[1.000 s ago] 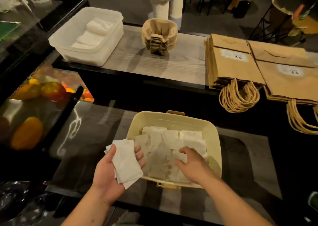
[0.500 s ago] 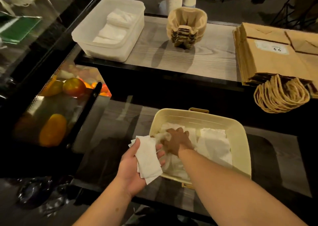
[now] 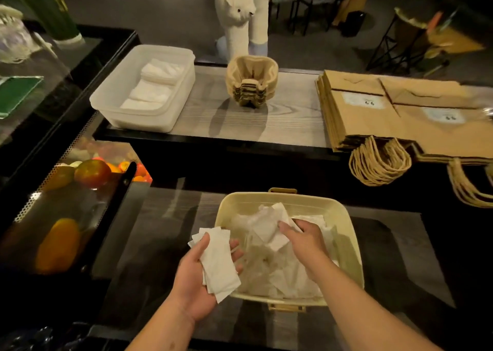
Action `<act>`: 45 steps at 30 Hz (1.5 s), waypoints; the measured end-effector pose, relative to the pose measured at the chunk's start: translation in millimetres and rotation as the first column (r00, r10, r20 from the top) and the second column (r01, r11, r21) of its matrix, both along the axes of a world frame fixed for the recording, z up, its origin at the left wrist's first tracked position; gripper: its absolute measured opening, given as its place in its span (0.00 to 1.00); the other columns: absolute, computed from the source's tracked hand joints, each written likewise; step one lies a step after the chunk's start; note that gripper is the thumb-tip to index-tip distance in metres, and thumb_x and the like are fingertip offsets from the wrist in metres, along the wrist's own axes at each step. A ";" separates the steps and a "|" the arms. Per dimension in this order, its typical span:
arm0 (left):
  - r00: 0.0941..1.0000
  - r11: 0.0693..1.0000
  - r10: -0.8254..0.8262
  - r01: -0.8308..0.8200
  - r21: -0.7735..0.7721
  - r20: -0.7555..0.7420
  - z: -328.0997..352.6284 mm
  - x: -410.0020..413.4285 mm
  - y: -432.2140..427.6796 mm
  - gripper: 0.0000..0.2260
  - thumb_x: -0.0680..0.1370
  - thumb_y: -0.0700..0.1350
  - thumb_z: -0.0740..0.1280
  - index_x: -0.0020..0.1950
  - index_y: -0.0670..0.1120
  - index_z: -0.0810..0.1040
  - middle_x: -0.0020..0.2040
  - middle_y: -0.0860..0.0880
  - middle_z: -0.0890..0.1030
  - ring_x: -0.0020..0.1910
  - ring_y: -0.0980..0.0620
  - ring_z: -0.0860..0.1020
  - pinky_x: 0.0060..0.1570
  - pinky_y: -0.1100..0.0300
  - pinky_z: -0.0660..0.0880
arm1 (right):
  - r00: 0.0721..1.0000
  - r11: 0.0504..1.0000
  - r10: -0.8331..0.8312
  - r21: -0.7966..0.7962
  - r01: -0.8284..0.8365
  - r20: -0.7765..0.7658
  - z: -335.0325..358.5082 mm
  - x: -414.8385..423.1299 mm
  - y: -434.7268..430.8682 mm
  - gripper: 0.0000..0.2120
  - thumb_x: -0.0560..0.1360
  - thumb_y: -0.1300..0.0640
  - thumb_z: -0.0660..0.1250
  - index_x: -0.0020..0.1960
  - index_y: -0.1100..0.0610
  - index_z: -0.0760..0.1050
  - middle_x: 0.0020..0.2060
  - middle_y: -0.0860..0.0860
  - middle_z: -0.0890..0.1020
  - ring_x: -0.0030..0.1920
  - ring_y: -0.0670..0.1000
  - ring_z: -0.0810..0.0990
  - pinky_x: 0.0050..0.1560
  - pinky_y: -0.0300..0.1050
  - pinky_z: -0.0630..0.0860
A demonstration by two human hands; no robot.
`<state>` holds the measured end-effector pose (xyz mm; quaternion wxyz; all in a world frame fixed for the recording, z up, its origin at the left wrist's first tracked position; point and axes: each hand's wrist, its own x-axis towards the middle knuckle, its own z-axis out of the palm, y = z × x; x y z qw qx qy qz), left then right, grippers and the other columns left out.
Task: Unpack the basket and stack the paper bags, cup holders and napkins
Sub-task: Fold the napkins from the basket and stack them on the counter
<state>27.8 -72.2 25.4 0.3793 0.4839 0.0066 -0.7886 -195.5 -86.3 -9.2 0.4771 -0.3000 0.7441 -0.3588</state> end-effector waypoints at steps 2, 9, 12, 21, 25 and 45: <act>1.000 0.998 -0.021 0.020 -0.056 -0.001 9.4 -6.2 -4.8 0.23 0.80 0.54 0.62 0.55 0.35 0.85 0.54 0.37 0.86 0.48 0.40 0.87 0.52 0.44 0.82 | 0.996 0.997 -0.047 -0.065 0.051 0.072 15.5 -12.8 13.9 0.06 0.78 0.51 0.72 0.43 0.49 0.79 0.40 0.46 0.81 0.43 0.48 0.79 0.48 0.48 0.76; 0.991 0.982 -0.074 0.053 -0.184 -0.110 34.8 -37.5 -6.7 0.24 0.76 0.50 0.66 0.62 0.33 0.80 0.50 0.37 0.81 0.47 0.42 0.80 0.60 0.46 0.73 | 0.924 0.973 -0.097 -0.161 0.166 0.370 61.4 -33.7 32.7 0.06 0.74 0.50 0.74 0.51 0.45 0.84 0.50 0.52 0.87 0.57 0.60 0.83 0.58 0.69 0.79; 0.986 0.938 -0.144 0.111 -0.327 -0.079 46.5 -56.1 -0.7 0.20 0.72 0.46 0.69 0.59 0.36 0.82 0.48 0.37 0.82 0.43 0.41 0.81 0.47 0.48 0.80 | 0.888 0.964 -0.108 -0.170 0.203 0.447 76.8 -31.1 34.0 0.07 0.72 0.51 0.73 0.49 0.47 0.85 0.51 0.53 0.87 0.58 0.59 0.82 0.60 0.68 0.78; 0.995 0.898 -0.015 0.057 -0.436 0.099 64.1 -99.2 0.7 0.14 0.75 0.47 0.66 0.55 0.45 0.86 0.59 0.35 0.84 0.57 0.34 0.83 0.53 0.39 0.81 | 0.889 0.962 -0.002 -0.243 0.127 0.457 104.3 -23.1 43.6 0.05 0.78 0.56 0.70 0.52 0.52 0.84 0.45 0.53 0.87 0.47 0.54 0.86 0.42 0.51 0.83; 0.998 0.915 -0.054 0.040 -0.401 -0.023 63.0 -113.7 4.6 0.22 0.76 0.54 0.60 0.53 0.42 0.88 0.55 0.36 0.84 0.48 0.38 0.84 0.46 0.48 0.78 | 0.960 0.953 0.109 -0.301 -0.027 0.259 106.5 -14.5 43.1 0.04 0.78 0.54 0.72 0.50 0.53 0.83 0.42 0.51 0.87 0.44 0.53 0.86 0.42 0.47 0.83; 0.992 0.916 -0.112 0.082 -0.392 -0.055 55.5 -122.6 10.5 0.19 0.76 0.53 0.65 0.58 0.42 0.86 0.64 0.33 0.80 0.60 0.35 0.79 0.64 0.39 0.69 | 0.965 0.964 0.094 -0.265 -0.027 0.246 107.5 -25.7 42.8 0.13 0.80 0.52 0.68 0.42 0.59 0.83 0.35 0.54 0.84 0.34 0.48 0.81 0.32 0.39 0.75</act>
